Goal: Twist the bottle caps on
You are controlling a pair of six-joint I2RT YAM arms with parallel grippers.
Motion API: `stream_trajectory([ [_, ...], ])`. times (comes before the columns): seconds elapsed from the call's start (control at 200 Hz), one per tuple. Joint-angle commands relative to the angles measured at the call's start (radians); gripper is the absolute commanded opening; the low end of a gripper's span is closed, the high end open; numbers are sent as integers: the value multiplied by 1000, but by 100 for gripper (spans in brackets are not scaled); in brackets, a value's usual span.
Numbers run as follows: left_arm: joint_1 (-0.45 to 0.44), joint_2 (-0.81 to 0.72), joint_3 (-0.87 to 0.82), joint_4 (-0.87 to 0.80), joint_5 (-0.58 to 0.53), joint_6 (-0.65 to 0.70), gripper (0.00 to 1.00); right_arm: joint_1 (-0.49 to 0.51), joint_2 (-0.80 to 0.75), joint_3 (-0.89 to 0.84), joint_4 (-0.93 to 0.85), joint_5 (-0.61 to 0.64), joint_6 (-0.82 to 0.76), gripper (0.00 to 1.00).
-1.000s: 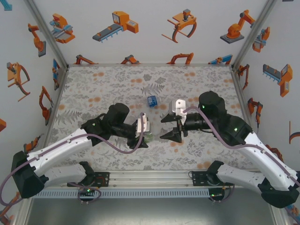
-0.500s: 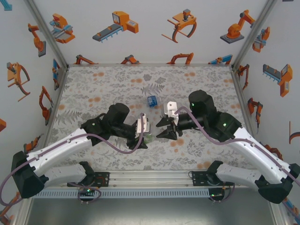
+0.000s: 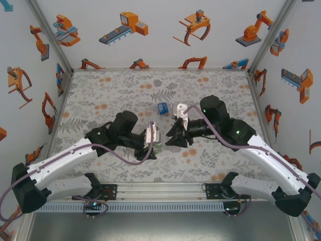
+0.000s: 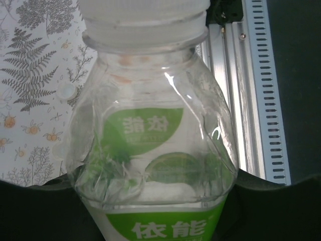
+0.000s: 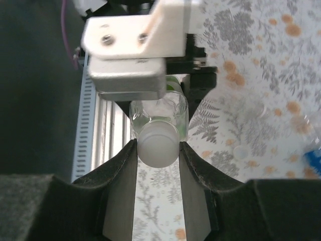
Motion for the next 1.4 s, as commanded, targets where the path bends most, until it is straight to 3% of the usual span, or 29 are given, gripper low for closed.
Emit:
stream_trajectory([
  [0.0,-4,-14,-1,87,-73,-29,0,0,17,-24,45,181,341,0],
  [0.195,-4,8,-18,158,-167,-49,0,0,22,-53,37,386,837,0],
  [0.33,-4,30,-13,174,-195,-52,0,0,45,-28,-73,496,1149,0],
  [0.441,-4,41,-13,181,-206,-59,0,0,57,-27,-100,521,1296,0],
  [0.526,-4,46,-12,185,-193,-61,0,1,52,-35,-57,520,1313,0],
  [0.696,-4,42,-12,180,-168,-61,0,0,59,18,-104,543,1197,1],
  [0.836,-4,43,-5,152,-153,-55,0,0,34,42,-77,521,1012,40],
  [0.986,-4,40,14,102,-105,-39,0,-1,-29,32,1,430,714,55],
  [1.096,-4,37,26,65,-44,-19,0,-1,-60,32,4,376,490,57],
  [1.307,-4,13,23,58,73,-11,0,0,-90,19,-8,124,100,58],
  [1.397,-4,7,23,54,96,-15,0,-1,-97,6,-6,23,4,59],
])
